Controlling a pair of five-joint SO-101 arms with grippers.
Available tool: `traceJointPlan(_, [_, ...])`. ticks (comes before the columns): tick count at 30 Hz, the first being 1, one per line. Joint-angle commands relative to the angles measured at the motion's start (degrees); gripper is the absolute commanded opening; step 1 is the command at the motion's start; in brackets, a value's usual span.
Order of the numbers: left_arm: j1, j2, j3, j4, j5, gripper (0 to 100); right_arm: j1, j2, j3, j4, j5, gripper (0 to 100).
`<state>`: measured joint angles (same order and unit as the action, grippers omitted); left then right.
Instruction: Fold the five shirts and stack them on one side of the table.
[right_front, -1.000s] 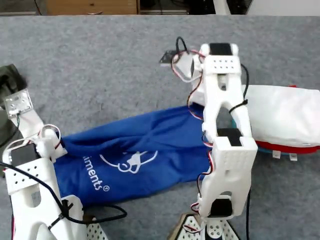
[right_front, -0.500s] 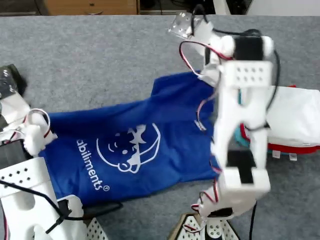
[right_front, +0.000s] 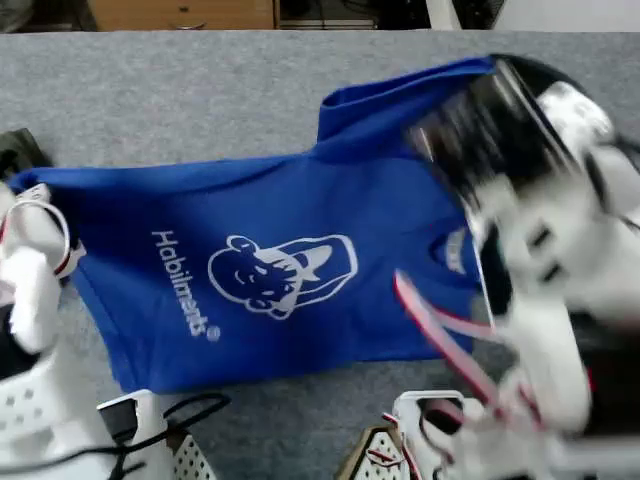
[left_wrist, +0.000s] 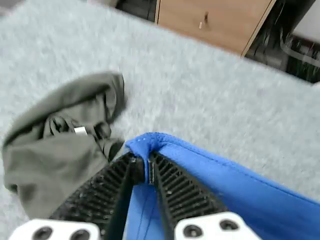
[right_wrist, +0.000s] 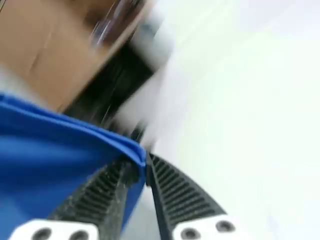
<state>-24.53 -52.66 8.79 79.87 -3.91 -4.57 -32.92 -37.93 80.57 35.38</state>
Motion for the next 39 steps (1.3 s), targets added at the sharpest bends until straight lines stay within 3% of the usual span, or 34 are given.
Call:
traceJointPlan(1, [0.8, -0.3, -11.5, 4.5, 0.4, 2, -0.3, -3.6, -1.5, -6.7, -0.7, 0.5])
traceJointPlan(7, [0.6, -0.3, -25.1, 10.8, 0.1, 2, -0.1, -6.9, -1.5, -15.4, 0.4, 0.8])
traceJointPlan(16, [0.1, -0.9, -35.4, 11.9, -0.1, 2, -0.1, -9.5, -1.5, -26.1, 1.8, 0.6])
traceJointPlan(24, [0.1, -0.9, -33.4, 12.0, -0.1, 2, -0.4, -9.4, -1.0, -36.0, 4.7, 0.8])
traceJointPlan(35, [-0.2, -2.4, -27.4, 18.9, -0.1, 2, -0.5, -9.4, 0.6, -36.3, 5.3, 0.8])
traceJointPlan(39, [-4.3, -8.0, -20.5, 18.8, -0.1, 2, -0.5, -9.4, 3.6, -36.5, 5.3, 0.8])
